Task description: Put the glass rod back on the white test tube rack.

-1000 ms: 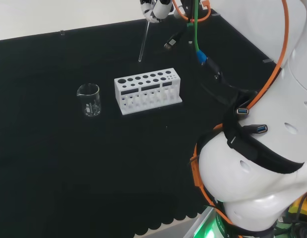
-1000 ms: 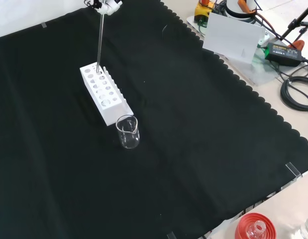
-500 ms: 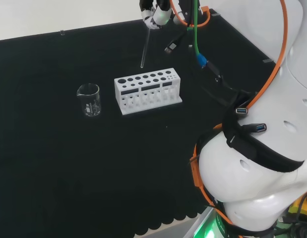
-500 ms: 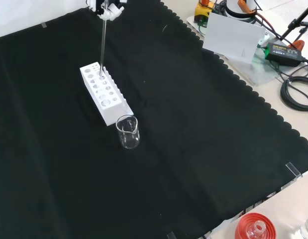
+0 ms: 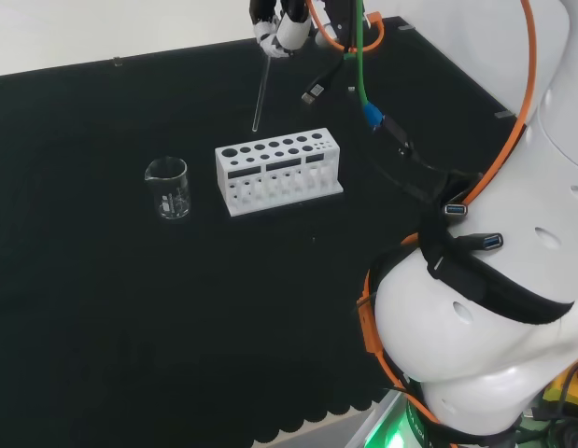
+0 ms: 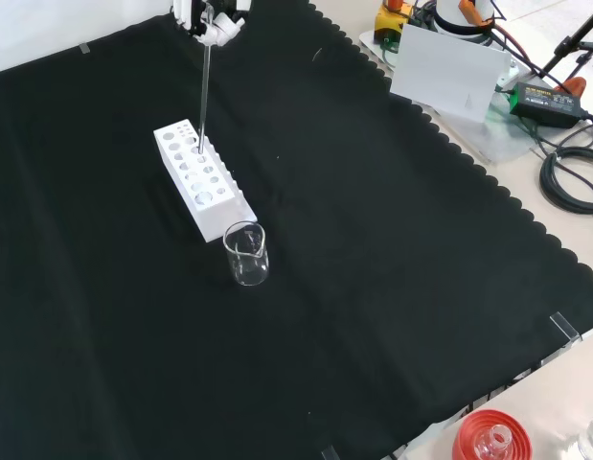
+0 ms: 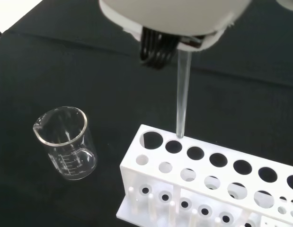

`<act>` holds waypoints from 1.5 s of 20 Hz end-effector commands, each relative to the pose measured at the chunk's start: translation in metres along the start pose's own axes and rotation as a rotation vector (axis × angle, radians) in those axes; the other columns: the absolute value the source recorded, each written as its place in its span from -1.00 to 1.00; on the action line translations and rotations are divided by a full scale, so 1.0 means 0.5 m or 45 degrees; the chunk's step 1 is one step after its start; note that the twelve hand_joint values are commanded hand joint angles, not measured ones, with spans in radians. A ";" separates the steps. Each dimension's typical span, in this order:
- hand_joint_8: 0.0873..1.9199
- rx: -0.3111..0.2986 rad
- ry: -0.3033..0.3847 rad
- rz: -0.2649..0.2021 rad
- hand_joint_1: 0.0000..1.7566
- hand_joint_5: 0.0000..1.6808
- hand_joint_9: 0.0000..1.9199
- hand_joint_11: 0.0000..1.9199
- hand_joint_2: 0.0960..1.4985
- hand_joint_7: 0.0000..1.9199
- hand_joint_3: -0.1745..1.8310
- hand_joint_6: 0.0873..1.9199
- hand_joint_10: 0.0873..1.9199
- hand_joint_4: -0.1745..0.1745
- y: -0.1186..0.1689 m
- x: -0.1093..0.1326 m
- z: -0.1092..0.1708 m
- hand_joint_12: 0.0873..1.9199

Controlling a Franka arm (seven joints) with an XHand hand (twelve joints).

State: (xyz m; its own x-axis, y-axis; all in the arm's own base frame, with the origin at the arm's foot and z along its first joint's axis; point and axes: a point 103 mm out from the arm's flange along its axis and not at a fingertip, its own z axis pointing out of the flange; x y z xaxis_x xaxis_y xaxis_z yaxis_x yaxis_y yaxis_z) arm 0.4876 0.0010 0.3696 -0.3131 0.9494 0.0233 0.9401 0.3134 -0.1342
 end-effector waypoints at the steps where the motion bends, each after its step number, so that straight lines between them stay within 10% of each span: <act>1: -0.12 -0.003 0.008 -0.006 0.50 0.39 0.81 0.68 -0.29 0.28 0.02 -0.11 -0.50 -1.00 -0.002 0.001 0.002 -0.30; 30: -0.12 0.085 -0.026 -0.038 0.50 0.39 0.81 0.68 -0.30 0.28 0.02 -0.11 -0.50 -1.00 0.003 0.038 0.052 -0.30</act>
State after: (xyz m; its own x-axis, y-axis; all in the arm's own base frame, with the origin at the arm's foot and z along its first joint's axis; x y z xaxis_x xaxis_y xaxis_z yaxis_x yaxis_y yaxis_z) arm 0.4796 0.0188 0.3447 -0.3441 0.9389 0.0067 0.9196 0.3384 -0.1997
